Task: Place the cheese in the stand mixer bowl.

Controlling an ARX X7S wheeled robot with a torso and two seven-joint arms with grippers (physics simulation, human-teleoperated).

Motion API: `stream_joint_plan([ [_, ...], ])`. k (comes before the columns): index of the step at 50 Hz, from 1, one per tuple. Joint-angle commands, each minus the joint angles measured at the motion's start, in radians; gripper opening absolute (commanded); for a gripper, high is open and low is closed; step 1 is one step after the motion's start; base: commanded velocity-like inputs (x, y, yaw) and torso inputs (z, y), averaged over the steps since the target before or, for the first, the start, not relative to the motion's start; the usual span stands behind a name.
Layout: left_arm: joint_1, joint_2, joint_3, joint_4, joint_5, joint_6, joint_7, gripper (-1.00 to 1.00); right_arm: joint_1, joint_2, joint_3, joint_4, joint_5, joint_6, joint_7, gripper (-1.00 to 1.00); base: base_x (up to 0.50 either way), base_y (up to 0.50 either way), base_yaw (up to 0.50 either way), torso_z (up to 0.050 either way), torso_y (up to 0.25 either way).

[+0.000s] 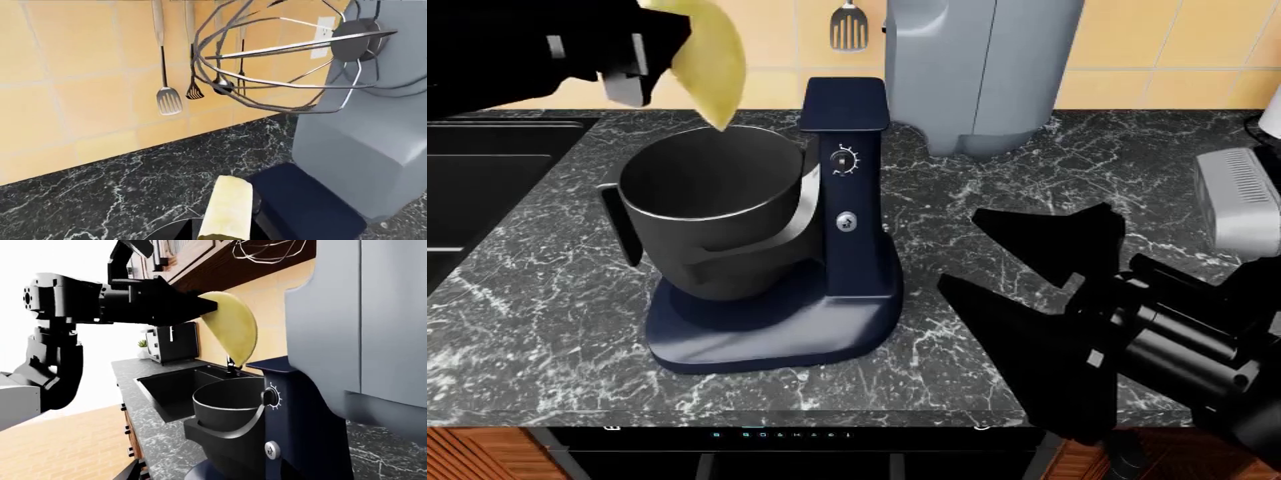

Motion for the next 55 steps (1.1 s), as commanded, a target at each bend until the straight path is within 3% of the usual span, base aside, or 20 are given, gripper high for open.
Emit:
stream_joint_plan([
  [1, -0.019, 0.012, 0.067, -0.05, 0.079, -0.014, -0.013, -1.0, -0.003, -0.001, 0.0, 0.004, -0.003, -0.003, -0.005, 1.0, 0.0, 0.0, 0.0, 0.0, 0.0],
  [30, -0.016, 0.069, 0.175, -0.14, 0.213, -0.002, 0.073, -1.0, -0.024, 0.001, 0.01, 0.008, -0.006, -0.017, -0.012, 1.0, 0.0, 0.0, 0.0, 0.0, 0.0],
  [55, -0.001, 0.075, 0.218, -0.188, 0.145, -0.054, 0.03, -1.0, -0.017, -0.002, 0.0, 0.009, -0.016, -0.014, -0.009, 1.0, 0.0, 0.0, 0.0, 0.0, 0.0],
])
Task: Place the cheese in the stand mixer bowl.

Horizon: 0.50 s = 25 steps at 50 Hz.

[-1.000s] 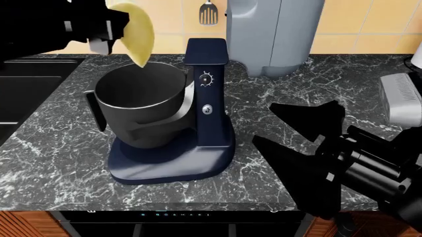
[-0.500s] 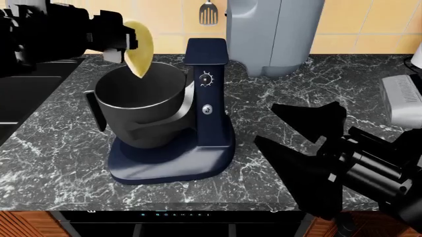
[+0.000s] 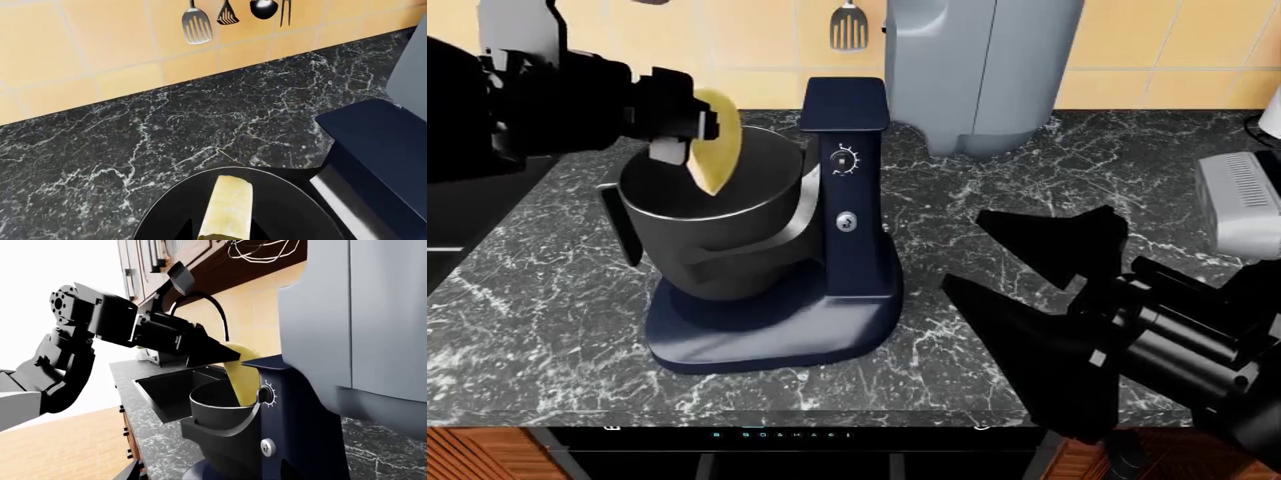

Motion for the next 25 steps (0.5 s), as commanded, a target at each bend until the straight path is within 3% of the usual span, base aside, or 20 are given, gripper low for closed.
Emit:
stream_joint_plan([
  [1, 0.003, 0.01, 0.021, -0.033, -0.021, -0.017, -0.018, -1.0, 0.0, 0.0, -0.004, -0.002, -0.004, 0.001, 0.002, 1.0, 0.0, 0.0, 0.0, 0.0, 0.0],
  [25, 0.028, 0.025, 0.081, -0.065, 0.022, -0.005, 0.023, -1.0, -0.012, 0.0, -0.001, 0.001, -0.011, -0.007, -0.002, 1.0, 0.0, 0.0, 0.0, 0.0, 0.0],
])
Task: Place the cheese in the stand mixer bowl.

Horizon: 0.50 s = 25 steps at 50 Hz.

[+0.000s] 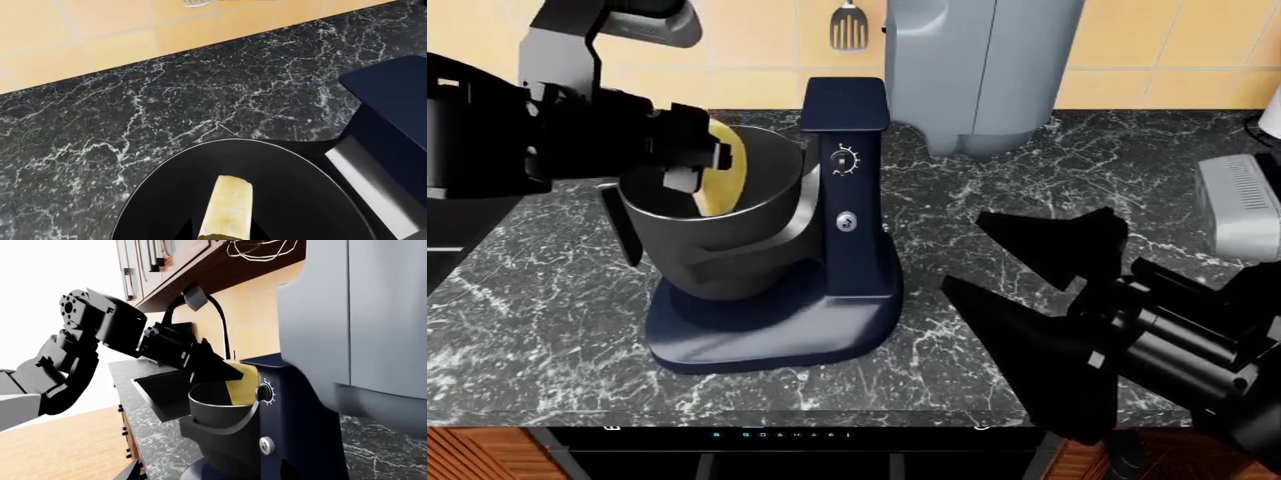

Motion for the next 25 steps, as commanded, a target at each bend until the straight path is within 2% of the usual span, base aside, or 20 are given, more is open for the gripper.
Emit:
stream_joint_plan([
  [1, 0.012, 0.006, 0.022, -0.016, 0.012, 0.004, 0.012, -1.0, -0.005, -0.002, -0.002, 0.003, -0.007, -0.004, -0.003, 1.0, 0.0, 0.0, 0.0, 0.0, 0.0],
  [8, 0.004, 0.003, 0.021, -0.014, 0.008, 0.011, 0.022, -1.0, -0.006, -0.005, -0.005, 0.01, -0.013, -0.005, -0.007, 1.0, 0.0, 0.0, 0.0, 0.0, 0.0],
  [9, 0.003, 0.003, 0.022, -0.01, 0.011, 0.012, 0.028, 1.0, -0.007, -0.005, -0.004, 0.009, -0.013, -0.006, -0.007, 1.0, 0.0, 0.0, 0.0, 0.0, 0.0],
  [25, -0.023, -0.03, -0.035, 0.016, -0.033, 0.061, -0.043, 1.0, -0.007, 0.0, -0.002, -0.001, -0.011, -0.005, 0.001, 1.0, 0.0, 0.0, 0.0, 0.0, 0.0],
])
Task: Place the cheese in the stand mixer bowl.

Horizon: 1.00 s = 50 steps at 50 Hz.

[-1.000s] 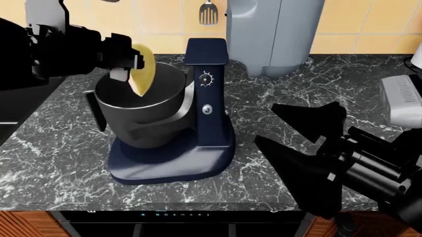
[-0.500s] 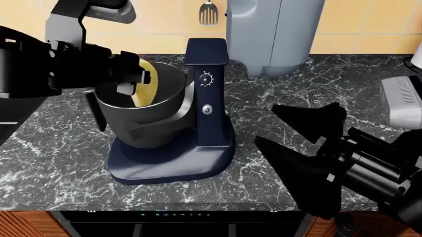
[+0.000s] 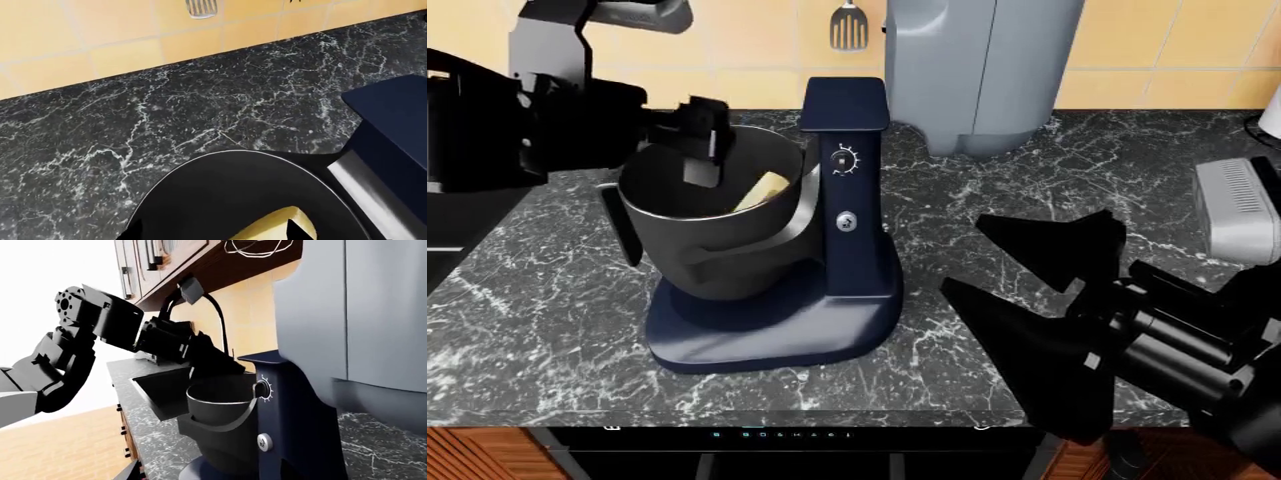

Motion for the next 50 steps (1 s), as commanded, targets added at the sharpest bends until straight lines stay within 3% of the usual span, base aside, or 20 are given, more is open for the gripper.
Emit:
stream_joint_plan([
  [1, -0.018, -0.025, -0.042, 0.027, -0.033, 0.033, -0.041, 1.0, 0.001, 0.004, 0.002, -0.006, 0.002, 0.001, 0.005, 1.0, 0.0, 0.0, 0.0, 0.0, 0.0],
  [13, -0.026, -0.16, -0.174, 0.219, -0.348, 0.066, -0.245, 1.0, -0.006, 0.024, 0.022, -0.034, 0.018, -0.001, 0.024, 1.0, 0.0, 0.0, 0.0, 0.0, 0.0],
  [18, 0.016, -0.207, -0.203, 0.299, -0.422, 0.091, -0.278, 1.0, -0.007, 0.035, 0.032, -0.05, 0.028, -0.001, 0.033, 1.0, 0.0, 0.0, 0.0, 0.0, 0.0],
  [39, 0.215, -0.397, -0.431, 0.668, -0.682, 0.263, -0.278, 1.0, 0.054, 0.082, 0.07, -0.117, 0.114, 0.023, 0.149, 1.0, 0.0, 0.0, 0.0, 0.0, 0.0],
  [50, 0.298, -0.398, -0.502, 0.734, -0.671, 0.299, -0.241, 1.0, 0.117, 0.075, 0.059, -0.118, 0.159, 0.038, 0.222, 1.0, 0.0, 0.0, 0.0, 0.0, 0.0],
])
